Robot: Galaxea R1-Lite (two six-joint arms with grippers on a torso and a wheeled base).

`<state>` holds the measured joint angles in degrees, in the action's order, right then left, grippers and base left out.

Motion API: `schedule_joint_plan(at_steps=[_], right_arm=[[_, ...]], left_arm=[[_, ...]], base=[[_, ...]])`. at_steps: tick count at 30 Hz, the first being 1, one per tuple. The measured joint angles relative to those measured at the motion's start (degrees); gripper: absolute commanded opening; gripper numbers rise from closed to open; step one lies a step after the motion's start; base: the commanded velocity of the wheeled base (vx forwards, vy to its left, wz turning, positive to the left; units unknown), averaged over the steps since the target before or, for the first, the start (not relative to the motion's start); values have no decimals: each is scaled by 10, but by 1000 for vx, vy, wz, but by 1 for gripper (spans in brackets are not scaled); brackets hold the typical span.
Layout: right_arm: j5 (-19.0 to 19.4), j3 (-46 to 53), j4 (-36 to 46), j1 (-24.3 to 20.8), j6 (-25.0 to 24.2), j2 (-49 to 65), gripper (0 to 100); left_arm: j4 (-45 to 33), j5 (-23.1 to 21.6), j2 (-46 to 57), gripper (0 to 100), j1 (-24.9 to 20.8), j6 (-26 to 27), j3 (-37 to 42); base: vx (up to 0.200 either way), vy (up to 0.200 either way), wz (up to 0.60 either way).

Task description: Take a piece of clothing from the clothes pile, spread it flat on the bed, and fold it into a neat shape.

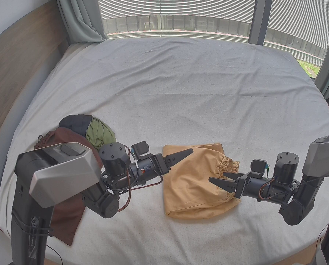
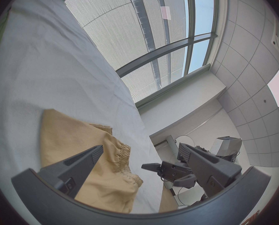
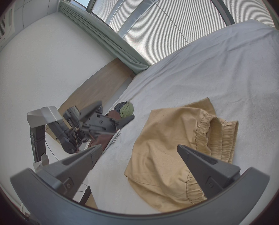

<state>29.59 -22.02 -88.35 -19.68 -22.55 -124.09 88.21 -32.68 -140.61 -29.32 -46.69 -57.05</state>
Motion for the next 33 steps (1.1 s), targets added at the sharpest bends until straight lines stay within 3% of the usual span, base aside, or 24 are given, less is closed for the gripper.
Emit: schedule_joint_plan(at_steps=[9, 33], right_arm=[[-24, 4, 0, -10, 2, -39, 100], [-26, 52, -1, 18, 49, -106, 100]], left_arm=[[1, -6, 28, 100, 26, 6, 38], [3, -8, 38, 100, 65, 52, 56]], base=[[0, 0, 0], [0, 0, 0]])
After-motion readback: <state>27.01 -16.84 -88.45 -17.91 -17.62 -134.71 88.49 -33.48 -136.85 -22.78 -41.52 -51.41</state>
